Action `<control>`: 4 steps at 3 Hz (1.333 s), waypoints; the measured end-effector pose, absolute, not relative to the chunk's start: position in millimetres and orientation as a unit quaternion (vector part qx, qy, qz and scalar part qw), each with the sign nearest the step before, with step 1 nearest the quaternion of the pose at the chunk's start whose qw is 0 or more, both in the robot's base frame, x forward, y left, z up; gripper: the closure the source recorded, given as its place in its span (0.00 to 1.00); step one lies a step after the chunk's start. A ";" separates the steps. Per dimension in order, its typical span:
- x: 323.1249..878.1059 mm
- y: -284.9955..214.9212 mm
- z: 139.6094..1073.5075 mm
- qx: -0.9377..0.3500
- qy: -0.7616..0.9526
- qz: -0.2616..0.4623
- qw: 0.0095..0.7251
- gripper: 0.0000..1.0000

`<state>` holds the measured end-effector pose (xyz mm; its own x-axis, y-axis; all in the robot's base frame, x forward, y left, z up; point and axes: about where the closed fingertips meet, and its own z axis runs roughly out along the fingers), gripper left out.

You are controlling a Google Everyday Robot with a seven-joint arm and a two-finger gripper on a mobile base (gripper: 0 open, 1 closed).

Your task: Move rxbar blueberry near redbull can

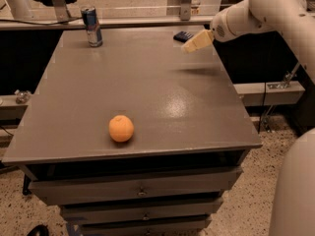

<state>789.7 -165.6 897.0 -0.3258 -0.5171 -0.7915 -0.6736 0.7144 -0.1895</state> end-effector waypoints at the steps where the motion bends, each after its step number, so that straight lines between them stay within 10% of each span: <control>1: 827.2 -157.1 881.0 -0.347 0.816 0.097 0.453 0.00; 4: 883.2 -153.0 837.6 -0.292 0.839 0.116 0.444 0.00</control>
Offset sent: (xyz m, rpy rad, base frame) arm 0.1021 0.0114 -0.0476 0.0842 0.0537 -0.1025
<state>883.2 -153.0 837.6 -0.4350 -0.3867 -0.8132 -0.5921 0.8032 -0.0652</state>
